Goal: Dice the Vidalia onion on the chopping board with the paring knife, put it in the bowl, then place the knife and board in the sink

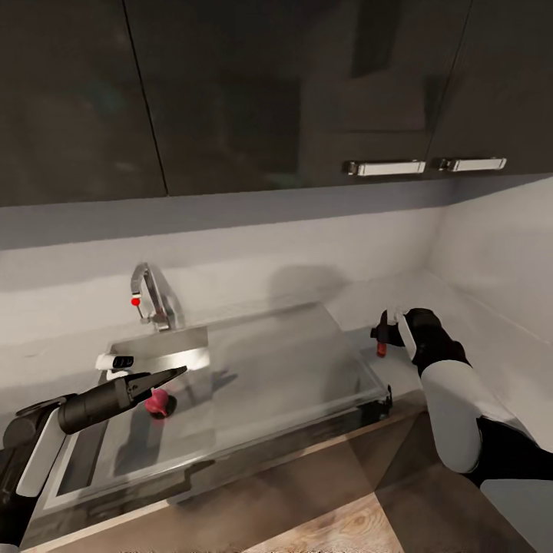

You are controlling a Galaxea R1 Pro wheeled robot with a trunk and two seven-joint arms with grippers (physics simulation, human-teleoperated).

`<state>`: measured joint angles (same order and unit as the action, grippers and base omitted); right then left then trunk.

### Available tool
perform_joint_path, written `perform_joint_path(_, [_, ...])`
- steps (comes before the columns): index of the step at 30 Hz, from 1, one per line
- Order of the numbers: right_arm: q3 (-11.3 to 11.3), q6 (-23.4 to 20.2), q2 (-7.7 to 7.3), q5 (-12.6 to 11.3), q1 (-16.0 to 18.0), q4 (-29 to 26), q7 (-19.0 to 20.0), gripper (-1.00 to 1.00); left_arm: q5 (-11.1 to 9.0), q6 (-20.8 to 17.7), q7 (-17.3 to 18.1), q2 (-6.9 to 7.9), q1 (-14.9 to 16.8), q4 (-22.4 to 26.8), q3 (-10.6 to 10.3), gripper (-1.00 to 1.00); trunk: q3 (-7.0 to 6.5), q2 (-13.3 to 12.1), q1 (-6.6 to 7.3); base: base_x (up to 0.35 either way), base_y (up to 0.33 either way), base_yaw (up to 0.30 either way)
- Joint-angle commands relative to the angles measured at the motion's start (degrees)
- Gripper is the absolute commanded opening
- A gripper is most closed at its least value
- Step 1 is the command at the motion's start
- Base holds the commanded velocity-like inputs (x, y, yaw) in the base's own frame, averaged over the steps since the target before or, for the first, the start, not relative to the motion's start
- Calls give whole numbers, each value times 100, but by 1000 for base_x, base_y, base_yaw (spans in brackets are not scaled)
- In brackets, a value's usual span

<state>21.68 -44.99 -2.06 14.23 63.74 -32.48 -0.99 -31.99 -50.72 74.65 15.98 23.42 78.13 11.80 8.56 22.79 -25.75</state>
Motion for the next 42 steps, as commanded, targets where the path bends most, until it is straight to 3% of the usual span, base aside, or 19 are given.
perform_joint_path(1, [15,-20,4,15,7,-4,-4,100,-18,-52,6,2,5,1,-1,100,22,13,-3,0,0,0])
perform_joint_path(14, [40,-19,-17,10,7,-12,-4,100,-18,-52,6,1,5,4,-2,100,133,13,-3,68,0,0])
perform_joint_path(42, [32,144,-16,10,7,-12,-5,100,-18,-52,6,-2,5,9,-2,100,192,13,-3,58,0,0])
